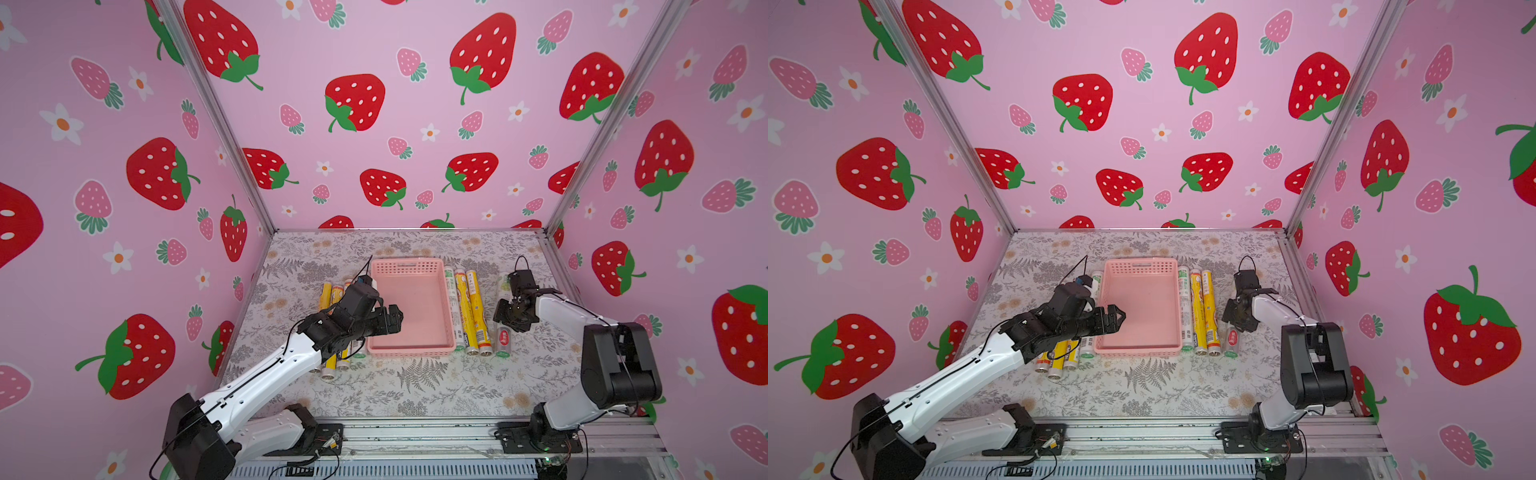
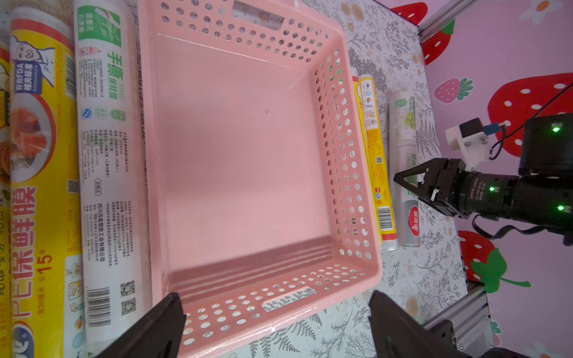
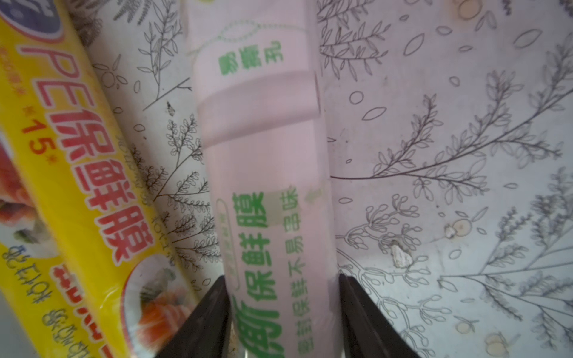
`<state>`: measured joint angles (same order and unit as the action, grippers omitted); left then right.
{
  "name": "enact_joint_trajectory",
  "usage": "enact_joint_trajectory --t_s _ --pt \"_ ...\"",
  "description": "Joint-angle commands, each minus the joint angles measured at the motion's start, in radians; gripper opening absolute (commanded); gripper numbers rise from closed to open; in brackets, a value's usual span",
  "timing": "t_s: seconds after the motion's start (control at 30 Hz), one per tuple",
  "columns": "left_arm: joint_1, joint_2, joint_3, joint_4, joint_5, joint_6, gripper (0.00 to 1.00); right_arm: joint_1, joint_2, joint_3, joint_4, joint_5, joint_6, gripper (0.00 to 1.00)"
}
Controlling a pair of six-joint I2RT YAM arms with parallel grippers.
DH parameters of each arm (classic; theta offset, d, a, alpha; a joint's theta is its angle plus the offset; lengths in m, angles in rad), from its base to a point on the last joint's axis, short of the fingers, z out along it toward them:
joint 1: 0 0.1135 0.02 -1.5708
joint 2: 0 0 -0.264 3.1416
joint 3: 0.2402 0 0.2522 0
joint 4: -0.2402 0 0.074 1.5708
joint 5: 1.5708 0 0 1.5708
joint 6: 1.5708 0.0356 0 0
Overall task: Put the plastic wrap into the basket
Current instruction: Pick up the plastic wrap from the center of the board.
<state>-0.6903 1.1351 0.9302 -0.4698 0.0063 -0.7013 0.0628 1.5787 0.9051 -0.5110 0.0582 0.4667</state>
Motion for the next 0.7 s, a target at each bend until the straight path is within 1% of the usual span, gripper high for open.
enact_joint_trajectory --t_s 0.0,0.1,0.33,0.37,0.47,0.5,0.6,0.67 --pt "-0.010 -0.015 0.044 0.010 -0.017 0.001 0.97 0.002 0.047 0.015 -0.096 0.075 -0.005 0.49" --pt "-0.014 -0.016 0.047 0.009 -0.016 0.002 0.97 0.004 0.076 0.036 -0.121 0.075 -0.010 0.56" --pt "-0.022 -0.034 0.043 -0.003 -0.017 0.005 0.98 0.008 0.103 0.049 -0.126 0.070 -0.009 0.57" --pt "-0.022 -0.041 0.041 -0.004 -0.018 0.005 0.98 0.009 0.112 0.053 -0.130 0.063 -0.010 0.54" --pt "-0.022 -0.061 0.033 -0.009 -0.028 0.004 0.98 0.009 0.121 0.056 -0.127 0.061 -0.011 0.39" --pt "-0.023 -0.068 0.030 -0.009 -0.036 0.003 0.98 0.009 0.113 0.051 -0.125 0.064 -0.008 0.36" --pt "-0.023 -0.083 0.020 -0.006 -0.052 -0.001 0.98 0.009 0.055 0.018 -0.100 0.062 -0.002 0.27" --pt "-0.023 -0.084 0.018 -0.002 -0.049 -0.001 0.98 0.010 0.009 -0.002 -0.087 0.061 -0.003 0.25"
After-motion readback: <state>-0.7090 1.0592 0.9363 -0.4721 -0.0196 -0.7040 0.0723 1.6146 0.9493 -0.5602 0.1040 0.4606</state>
